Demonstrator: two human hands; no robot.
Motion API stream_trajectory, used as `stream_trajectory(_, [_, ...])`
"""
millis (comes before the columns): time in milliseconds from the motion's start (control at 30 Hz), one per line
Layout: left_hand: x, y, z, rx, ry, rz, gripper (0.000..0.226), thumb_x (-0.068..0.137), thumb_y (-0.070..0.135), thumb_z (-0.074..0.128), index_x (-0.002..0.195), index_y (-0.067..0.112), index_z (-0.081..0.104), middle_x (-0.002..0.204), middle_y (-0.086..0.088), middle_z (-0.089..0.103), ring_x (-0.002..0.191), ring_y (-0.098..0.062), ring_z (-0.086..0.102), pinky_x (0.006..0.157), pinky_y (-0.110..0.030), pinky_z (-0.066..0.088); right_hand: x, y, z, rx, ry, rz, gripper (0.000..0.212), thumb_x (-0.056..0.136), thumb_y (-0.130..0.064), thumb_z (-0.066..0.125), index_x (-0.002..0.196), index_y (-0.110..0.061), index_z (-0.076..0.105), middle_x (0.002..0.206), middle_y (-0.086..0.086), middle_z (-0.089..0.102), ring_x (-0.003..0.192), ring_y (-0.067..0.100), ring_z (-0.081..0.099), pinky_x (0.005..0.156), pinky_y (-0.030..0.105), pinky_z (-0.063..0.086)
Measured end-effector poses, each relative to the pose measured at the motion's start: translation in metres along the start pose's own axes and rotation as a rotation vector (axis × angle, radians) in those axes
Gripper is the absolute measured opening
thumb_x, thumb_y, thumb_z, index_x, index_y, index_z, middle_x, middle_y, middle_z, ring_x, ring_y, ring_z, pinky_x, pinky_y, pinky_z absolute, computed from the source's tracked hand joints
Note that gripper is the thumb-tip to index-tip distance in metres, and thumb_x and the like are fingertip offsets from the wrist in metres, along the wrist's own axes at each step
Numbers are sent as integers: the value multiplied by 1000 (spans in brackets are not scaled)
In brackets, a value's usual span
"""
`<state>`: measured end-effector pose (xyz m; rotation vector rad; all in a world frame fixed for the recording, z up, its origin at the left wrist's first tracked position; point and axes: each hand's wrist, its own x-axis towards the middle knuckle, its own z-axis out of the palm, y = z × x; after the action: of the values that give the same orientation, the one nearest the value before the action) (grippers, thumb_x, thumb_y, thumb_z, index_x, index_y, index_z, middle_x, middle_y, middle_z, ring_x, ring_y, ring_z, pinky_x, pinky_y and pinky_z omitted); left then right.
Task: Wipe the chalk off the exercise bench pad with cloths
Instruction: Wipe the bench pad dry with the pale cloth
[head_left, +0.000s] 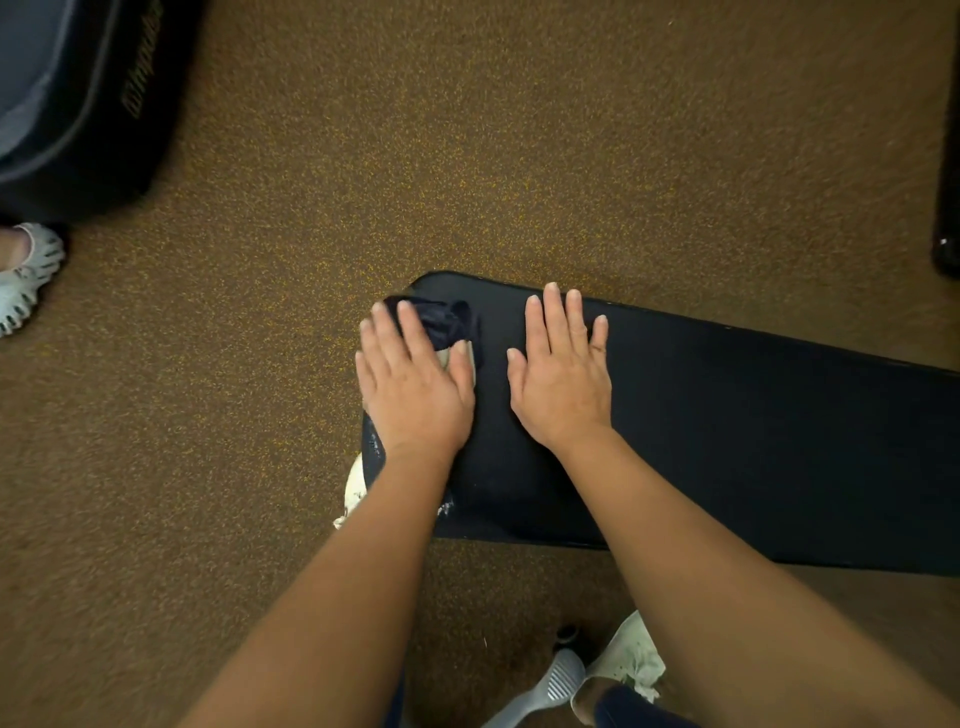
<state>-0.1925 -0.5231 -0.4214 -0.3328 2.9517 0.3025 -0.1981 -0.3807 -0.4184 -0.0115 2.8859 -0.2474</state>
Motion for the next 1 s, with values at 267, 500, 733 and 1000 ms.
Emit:
stream_trajectory(267, [11,-21,-5,70,-99,168,75,95,57,16,150,8,5,158,-20,0,146,-33,-5,117,-50,0,0,-2,0,-13,-13,10,63,100,-40,20,153,-11,4,162,10,-4,148,27,-11,119,49,-6])
stream_trajectory(500, [-18,-5,1,111,-50,163,73,96,53,18,150,4,7,157,-23,1,145,-37,-5,117,-52,3,0,-4,0,-7,-12,11,62,101,-38,23,153,-10,5,162,10,-4,148,28,-10,118,47,-5])
stream_trajectory(733, [22,-21,-7,-35,-64,-27,77,95,54,15,149,1,4,157,-24,2,145,-37,-4,117,-52,4,0,-3,0,-18,-13,14,62,101,-39,23,153,-10,5,162,10,-4,148,28,-10,119,47,-4])
stream_trajectory(1000, [-23,-28,-1,127,-68,288,73,97,52,18,150,4,6,158,-19,1,146,-33,-5,118,-48,3,0,-3,0,-21,-3,14,63,100,-39,22,153,-9,7,162,10,-2,148,28,-9,120,47,-1])
